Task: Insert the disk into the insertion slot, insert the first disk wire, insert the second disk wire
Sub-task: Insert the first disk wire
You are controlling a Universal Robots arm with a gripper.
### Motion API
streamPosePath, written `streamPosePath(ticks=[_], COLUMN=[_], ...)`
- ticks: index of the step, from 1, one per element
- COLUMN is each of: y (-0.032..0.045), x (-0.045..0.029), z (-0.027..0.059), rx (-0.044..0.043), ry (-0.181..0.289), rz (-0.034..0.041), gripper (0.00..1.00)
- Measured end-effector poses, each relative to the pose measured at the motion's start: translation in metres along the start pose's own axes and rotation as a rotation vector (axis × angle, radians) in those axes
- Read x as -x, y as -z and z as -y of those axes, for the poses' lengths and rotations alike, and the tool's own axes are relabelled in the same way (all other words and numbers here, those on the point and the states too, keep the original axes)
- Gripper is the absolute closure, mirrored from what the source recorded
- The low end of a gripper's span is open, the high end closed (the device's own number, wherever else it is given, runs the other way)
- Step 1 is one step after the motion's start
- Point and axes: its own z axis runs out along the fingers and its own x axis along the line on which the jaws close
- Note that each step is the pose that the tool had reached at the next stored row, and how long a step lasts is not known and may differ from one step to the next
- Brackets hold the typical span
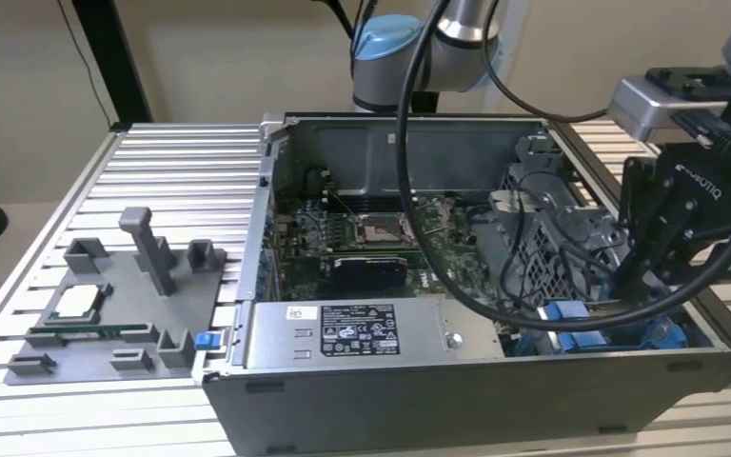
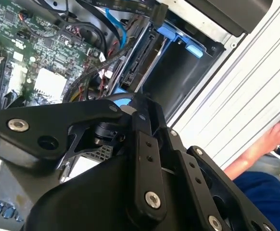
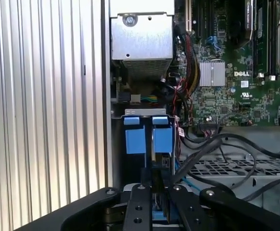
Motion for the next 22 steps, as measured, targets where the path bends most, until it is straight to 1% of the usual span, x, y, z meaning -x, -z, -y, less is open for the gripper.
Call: streamPosePath(ticks=[5,8,10,15,18,22], y=[-0.0015,-0.0026,-0.0032,-0.0045,-0.0055,-0.0068], x=[0.0,0.0001,0.0001,0.0001,0.0002,0.0002], z=[0.0,0.0001,0.0001,0.0002,0.0002,0.0002], rx=[-0.0026,-0.0069,-0.0099,-0.0153,-0.0173,-0.0192], ry=[-0.001,-0.002,-0.002,-0.004,-0.005,-0.006], rz=[-0.0294,-0.053,-0.0735,-0.1284,-0.1568,-0.1908], gripper=[1.0,1.0,1.0,1.0,1.0,1.0])
